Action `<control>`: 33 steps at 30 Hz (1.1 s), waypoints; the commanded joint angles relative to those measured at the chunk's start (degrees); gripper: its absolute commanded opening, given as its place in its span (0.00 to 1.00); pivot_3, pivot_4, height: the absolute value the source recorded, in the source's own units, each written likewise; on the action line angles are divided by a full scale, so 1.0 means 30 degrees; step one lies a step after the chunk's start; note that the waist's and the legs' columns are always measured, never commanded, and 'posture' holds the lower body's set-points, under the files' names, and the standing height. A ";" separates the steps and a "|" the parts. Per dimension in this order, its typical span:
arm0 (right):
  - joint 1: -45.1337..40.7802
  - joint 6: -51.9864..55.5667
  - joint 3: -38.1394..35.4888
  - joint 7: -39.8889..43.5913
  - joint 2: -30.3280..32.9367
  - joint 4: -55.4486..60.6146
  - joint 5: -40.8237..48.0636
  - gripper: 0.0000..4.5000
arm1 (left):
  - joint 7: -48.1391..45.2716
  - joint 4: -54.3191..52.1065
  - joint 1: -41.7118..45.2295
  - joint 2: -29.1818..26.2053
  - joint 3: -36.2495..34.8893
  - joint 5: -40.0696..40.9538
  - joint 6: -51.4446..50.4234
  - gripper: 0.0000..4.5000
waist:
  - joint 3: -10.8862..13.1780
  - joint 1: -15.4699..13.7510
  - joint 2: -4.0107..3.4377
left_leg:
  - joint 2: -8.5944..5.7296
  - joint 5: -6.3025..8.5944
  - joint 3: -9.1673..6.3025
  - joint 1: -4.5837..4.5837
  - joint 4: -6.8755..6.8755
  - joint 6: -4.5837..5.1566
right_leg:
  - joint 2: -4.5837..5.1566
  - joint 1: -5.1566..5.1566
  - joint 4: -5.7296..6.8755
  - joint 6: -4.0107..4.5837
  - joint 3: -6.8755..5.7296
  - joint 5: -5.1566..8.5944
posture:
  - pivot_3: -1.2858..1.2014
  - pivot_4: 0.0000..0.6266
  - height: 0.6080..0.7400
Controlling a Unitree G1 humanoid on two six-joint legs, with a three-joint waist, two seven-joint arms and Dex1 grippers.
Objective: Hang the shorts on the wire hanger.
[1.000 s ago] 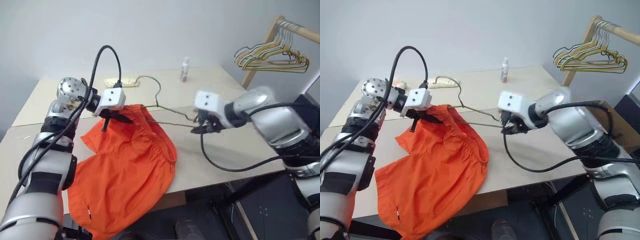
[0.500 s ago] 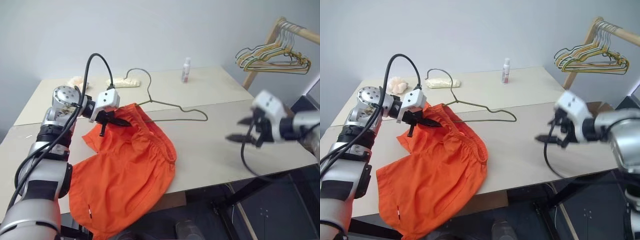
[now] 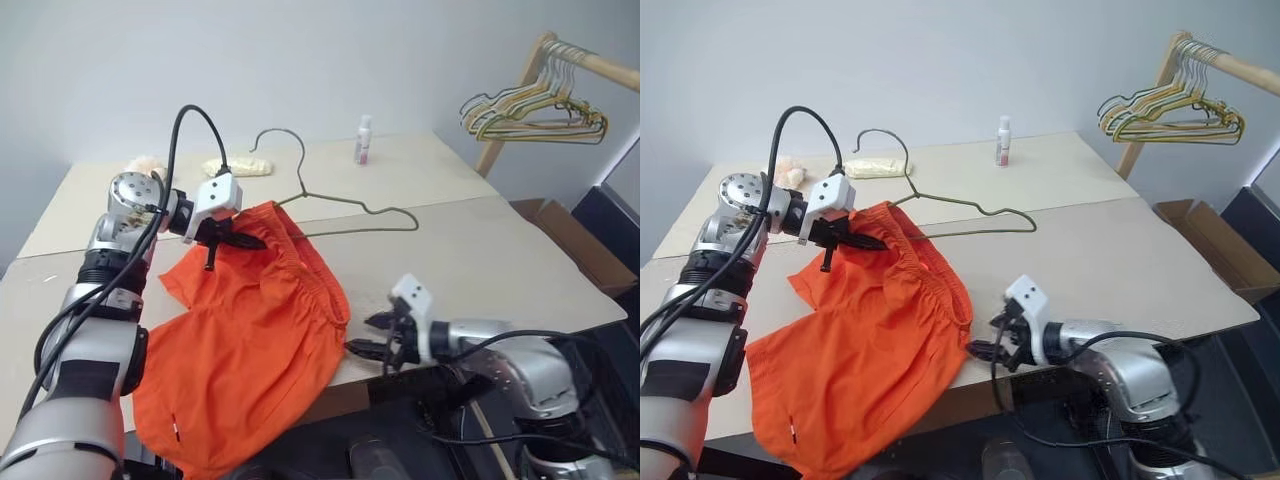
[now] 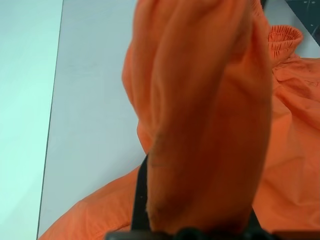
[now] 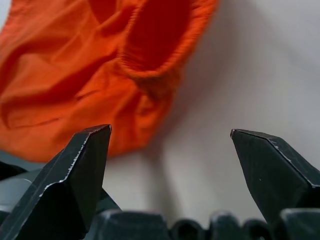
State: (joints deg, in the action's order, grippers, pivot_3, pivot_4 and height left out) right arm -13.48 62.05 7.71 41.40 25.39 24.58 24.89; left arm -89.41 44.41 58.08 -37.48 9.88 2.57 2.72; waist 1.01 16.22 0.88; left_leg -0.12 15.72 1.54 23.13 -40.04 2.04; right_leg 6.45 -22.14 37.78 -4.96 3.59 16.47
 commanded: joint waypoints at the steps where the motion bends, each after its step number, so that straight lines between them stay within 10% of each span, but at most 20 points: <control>1: -0.1110 0.0232 0.0463 -0.1307 -0.1457 -0.1215 0.0081 0.99 | 0.0175 -0.1103 0.0075 -0.0158 -0.0673 0.0677 -0.0405 0.00 | 0.0000 0.0019 0.0000 | -0.0003 0.0000 0.0000 -0.0005 -0.0001 -0.0001 | -0.0001 0.0002 0.0007 0.0000 0.0001 0.0000 | 0.42 0.00 1.00; 7: -0.1867 0.0791 0.0420 -0.1946 -0.2506 -0.2439 0.0631 0.80 | 0.0358 -0.1719 -0.0178 -0.0271 -0.0712 0.0883 -0.0779 0.00 | 0.0000 -0.0016 -0.0001 | -0.0016 0.0000 -0.0027 -0.0005 0.0001 0.0000 | 0.0001 -0.0011 0.0067 0.0000 0.0000 0.0000 | 0.43 0.00 1.00; 17: -0.1830 0.0873 -0.2213 -0.1477 -0.0627 -0.2673 0.1742 0.01 | 0.1060 -0.4181 -0.1698 -0.0272 -0.1223 0.1865 -0.2857 0.00 | 0.0000 -0.0059 0.0000 | -0.0015 0.0000 -0.0036 -0.0005 0.0000 0.0000 | 0.0002 -0.0007 0.0069 -0.0001 -0.0002 0.0000 | 0.43 0.00 1.00; 33: -0.4397 -0.0415 -0.1800 0.7997 1.0226 -0.6169 0.2955 0.01 | -0.0812 -1.0828 -0.7877 -0.3764 -0.2356 0.4613 -0.3121 0.00 | 0.0006 -0.0464 -0.0014 | 0.0008 0.0000 -0.0020 -0.0064 0.0030 -0.0001 | -0.0003 0.0091 -0.0057 -0.0001 -0.0008 0.0000 | 0.44 0.00 1.00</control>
State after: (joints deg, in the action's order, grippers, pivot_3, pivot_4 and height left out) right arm -24.76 62.84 1.27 61.83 52.42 9.40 35.41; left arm -89.86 13.16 34.76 -45.45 4.63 15.50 -8.60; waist 1.03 14.83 0.84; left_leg -0.08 15.72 1.48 22.87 -39.92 2.04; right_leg 6.44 -21.74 37.53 -4.97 3.55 16.47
